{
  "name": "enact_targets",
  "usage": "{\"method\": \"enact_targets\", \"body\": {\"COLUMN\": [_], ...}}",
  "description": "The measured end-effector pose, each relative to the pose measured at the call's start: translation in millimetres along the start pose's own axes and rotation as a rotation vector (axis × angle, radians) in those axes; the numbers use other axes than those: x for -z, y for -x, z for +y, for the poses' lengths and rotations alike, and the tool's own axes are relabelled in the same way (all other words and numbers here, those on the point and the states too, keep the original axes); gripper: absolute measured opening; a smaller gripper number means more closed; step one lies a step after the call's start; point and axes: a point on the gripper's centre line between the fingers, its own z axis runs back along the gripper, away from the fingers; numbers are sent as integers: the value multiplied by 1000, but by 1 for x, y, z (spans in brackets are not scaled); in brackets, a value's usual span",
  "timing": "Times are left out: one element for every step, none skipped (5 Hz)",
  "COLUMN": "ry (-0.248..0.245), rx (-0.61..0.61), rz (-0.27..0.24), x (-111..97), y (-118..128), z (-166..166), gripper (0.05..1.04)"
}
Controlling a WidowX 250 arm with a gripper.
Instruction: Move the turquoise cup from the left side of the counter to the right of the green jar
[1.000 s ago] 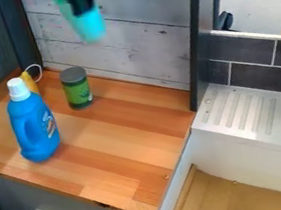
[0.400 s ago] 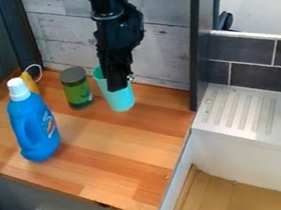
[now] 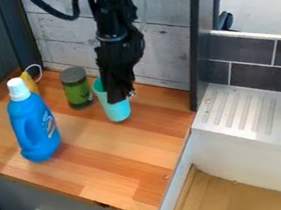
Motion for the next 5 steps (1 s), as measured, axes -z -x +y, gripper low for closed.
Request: {"method": "enact_targets", "body": {"ry": [-18, -9, -6, 2, -52], "rx": [2, 21, 12, -2, -48], "rz": [22, 40, 60, 52, -71], "x": [7, 9, 9, 4, -40], "y": [-6, -13, -12, -10, -7], "z": [6, 7, 8, 6, 17], "gripper": [94, 94, 117, 306, 589]}}
